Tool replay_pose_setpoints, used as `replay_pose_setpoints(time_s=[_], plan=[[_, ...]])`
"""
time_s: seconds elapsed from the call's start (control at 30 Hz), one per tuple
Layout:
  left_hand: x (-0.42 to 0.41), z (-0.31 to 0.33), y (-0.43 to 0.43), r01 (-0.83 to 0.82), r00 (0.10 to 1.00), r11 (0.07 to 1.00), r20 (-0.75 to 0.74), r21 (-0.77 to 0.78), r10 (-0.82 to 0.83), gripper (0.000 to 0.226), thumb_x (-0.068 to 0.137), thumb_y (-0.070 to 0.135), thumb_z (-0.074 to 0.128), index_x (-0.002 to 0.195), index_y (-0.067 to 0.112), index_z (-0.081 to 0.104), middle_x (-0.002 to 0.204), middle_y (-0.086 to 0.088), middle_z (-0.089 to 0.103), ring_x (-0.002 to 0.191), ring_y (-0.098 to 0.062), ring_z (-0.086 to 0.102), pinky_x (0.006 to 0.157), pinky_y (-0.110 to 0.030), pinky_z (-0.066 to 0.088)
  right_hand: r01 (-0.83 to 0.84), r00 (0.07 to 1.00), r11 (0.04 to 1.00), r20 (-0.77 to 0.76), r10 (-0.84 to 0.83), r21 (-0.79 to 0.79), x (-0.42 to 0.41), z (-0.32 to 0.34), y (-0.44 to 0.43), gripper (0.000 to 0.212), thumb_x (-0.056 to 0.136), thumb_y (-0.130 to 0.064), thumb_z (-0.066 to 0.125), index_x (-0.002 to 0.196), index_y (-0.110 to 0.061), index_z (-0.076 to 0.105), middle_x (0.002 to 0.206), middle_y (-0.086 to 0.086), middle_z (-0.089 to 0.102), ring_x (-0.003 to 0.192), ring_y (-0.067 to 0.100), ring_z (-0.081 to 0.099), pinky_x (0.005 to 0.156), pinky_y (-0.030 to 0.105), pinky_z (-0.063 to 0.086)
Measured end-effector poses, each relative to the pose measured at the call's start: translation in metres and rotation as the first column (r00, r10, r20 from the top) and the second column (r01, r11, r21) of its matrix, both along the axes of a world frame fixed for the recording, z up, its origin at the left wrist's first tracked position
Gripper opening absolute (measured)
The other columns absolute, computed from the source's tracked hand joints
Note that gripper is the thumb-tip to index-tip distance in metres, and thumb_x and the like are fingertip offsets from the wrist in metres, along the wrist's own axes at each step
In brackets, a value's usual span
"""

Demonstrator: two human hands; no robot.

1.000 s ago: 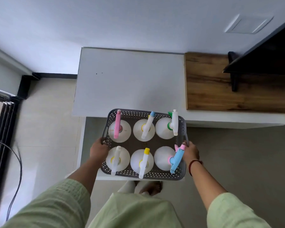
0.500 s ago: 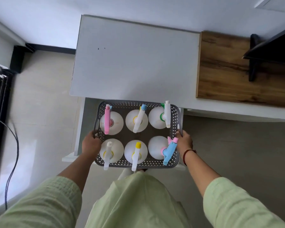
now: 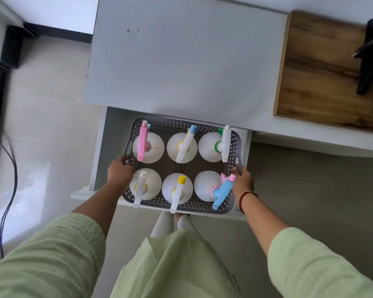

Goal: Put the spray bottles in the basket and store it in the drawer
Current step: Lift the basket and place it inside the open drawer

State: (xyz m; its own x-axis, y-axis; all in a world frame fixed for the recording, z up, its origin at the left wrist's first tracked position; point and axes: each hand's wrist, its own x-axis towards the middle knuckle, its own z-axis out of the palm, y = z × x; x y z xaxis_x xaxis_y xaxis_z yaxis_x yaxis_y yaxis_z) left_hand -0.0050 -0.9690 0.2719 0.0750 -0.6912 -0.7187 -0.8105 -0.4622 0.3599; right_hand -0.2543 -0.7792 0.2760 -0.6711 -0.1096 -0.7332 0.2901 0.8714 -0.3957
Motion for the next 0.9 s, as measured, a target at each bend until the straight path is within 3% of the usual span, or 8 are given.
replay_pose_setpoints(time_s=[0.17, 0.37, 0.7, 0.9], plan=[[0.004, -0.032, -0.005, -0.012, 1.0, 1.0, 0.012, 0.012, 0.011, 0.044, 0.087, 0.0, 0.04, 0.126, 0.012, 0.058, 0.111, -0.021, 0.065, 0.096, -0.038, 0.06, 0.087, -0.042, 0.051, -0.005, 1.0, 1.0, 0.019, 0.005, 0.003, 0.001, -0.029, -0.002, 0.028, 0.101, -0.023, 0.04, 0.115, -0.007, 0.06, 0.114, 0.017, 0.066, 0.107, 0.033, 0.063, 0.095, 0.043, 0.053], [0.001, -0.075, -0.015, -0.012, 1.0, 0.999, 0.022, 0.049, 0.011, 0.043, 0.087, 0.001, 0.041, 0.125, 0.012, 0.058, 0.115, -0.021, 0.064, 0.106, -0.039, 0.059, 0.096, -0.046, 0.05, -0.025, 1.0, 0.999, 0.006, 0.025, 0.042, -0.004, -0.071, -0.013, 0.028, 0.101, -0.024, 0.041, 0.115, -0.006, 0.059, 0.113, 0.017, 0.066, 0.108, 0.033, 0.063, 0.097, 0.045, 0.052], [0.004, -0.146, -0.033, -0.011, 0.999, 0.996, 0.051, 0.088, 0.007, 0.037, 0.09, 0.007, 0.048, 0.124, 0.015, 0.06, 0.117, -0.019, 0.065, 0.106, -0.038, 0.061, 0.096, -0.046, 0.051, -0.033, 0.999, 0.997, -0.001, 0.033, 0.073, 0.001, -0.142, -0.033, 0.029, 0.101, -0.02, 0.044, 0.12, -0.004, 0.058, 0.121, 0.017, 0.064, 0.114, 0.035, 0.06, 0.102, 0.047, 0.048], [0.0, -0.177, -0.049, 0.007, 0.997, 0.998, 0.07, 0.065, -0.011, 0.041, 0.09, 0.004, 0.042, 0.125, 0.016, 0.059, 0.12, -0.018, 0.064, 0.109, -0.038, 0.06, 0.093, -0.038, 0.049, -0.092, 0.996, 0.992, -0.006, 0.093, 0.088, 0.002, -0.176, -0.042, 0.029, 0.1, -0.02, 0.048, 0.121, -0.002, 0.058, 0.121, 0.018, 0.065, 0.113, 0.033, 0.062, 0.098, 0.038, 0.05]])
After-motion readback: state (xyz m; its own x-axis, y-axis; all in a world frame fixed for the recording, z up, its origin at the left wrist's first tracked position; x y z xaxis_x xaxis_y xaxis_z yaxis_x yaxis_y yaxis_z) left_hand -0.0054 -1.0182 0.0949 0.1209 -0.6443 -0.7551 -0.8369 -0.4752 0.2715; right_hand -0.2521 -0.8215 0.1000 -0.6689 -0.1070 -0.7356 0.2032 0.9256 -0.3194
